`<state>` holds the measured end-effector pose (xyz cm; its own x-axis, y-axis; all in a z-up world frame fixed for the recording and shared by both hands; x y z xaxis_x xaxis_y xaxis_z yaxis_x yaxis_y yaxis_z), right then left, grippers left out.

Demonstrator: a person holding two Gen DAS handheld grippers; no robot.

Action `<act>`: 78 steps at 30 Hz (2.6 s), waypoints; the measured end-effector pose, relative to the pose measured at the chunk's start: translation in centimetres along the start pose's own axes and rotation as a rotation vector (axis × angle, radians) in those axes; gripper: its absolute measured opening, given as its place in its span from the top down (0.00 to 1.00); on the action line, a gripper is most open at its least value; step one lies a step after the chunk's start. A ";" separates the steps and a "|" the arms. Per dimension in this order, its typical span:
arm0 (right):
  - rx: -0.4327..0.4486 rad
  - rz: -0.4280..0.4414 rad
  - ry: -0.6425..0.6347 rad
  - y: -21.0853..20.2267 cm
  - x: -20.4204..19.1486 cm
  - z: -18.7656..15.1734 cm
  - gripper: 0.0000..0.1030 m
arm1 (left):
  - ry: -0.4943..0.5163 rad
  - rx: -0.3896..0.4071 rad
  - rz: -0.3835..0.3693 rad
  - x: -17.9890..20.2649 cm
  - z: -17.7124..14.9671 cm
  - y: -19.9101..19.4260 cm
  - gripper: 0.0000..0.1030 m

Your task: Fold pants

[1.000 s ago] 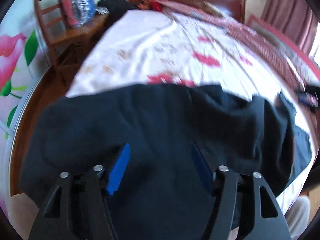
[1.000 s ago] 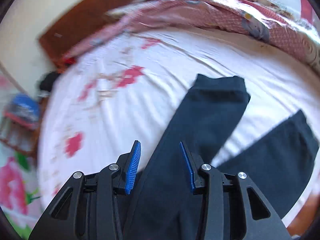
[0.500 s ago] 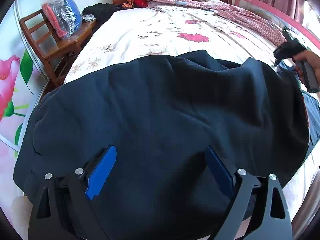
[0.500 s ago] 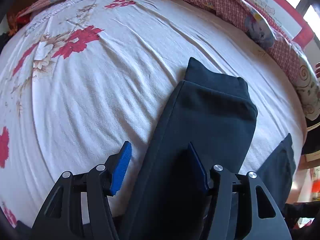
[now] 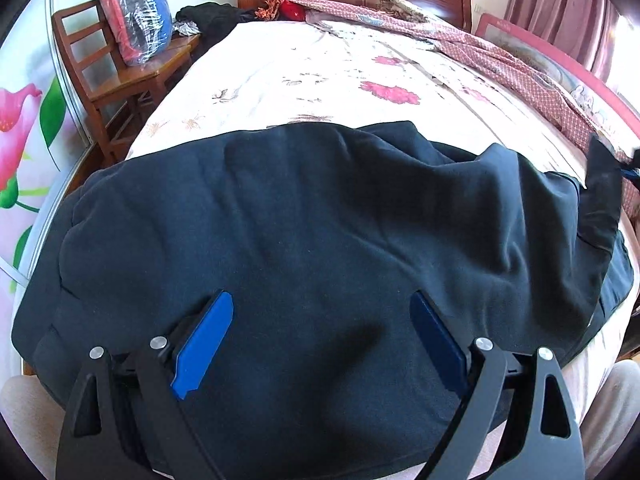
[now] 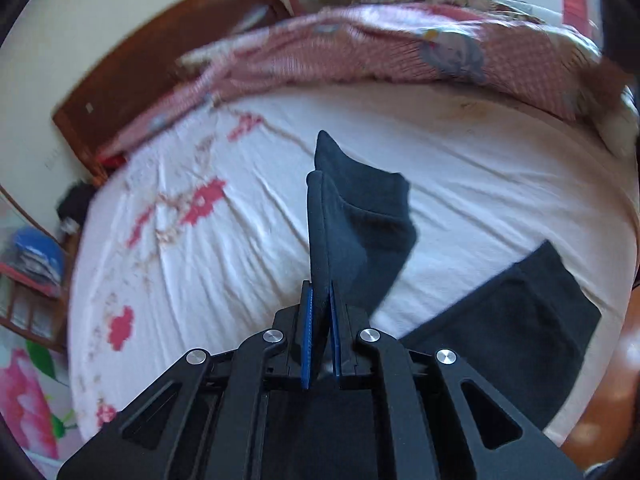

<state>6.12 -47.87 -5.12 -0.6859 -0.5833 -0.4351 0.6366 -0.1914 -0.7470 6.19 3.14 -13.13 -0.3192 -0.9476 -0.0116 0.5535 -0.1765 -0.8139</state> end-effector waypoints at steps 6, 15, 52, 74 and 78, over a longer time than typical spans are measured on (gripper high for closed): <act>0.037 0.059 0.174 -3.1 10.7 -2.5 0.93 | 0.024 0.004 -0.005 0.6 -0.1 0.0 0.12; -0.046 0.200 0.443 1.0 18.2 -5.8 0.86 | 0.070 0.003 0.003 1.8 0.0 0.0 0.12; 0.032 -0.279 -0.325 -2.4 2.8 -8.9 0.46 | 0.135 -0.009 -0.083 3.5 -0.4 -0.2 0.12; -0.354 -0.060 -0.871 -0.4 -11.9 -28.0 0.46 | 0.024 0.005 -0.002 -1.1 -0.8 -0.7 0.12; -0.421 -0.058 -0.764 -1.5 -9.8 -25.8 0.46 | 0.045 0.008 0.004 -1.2 -0.8 -1.0 0.12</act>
<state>2.78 -21.46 -12.68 -0.1930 -0.9801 -0.0467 0.3213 -0.0182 -0.9468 5.42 4.69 -12.76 -0.3512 -0.9354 -0.0409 0.5607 -0.1751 -0.8092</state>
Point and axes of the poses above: each gripper's, at about its wrist camera, not at the fingertips, and y roughly the way its jaws point, x to its right, z to its top, the point moved 1 cm from there along y, roughly the way its jaws point, and after that the axes turned 9 degrees about y, right-handed, at the moved point
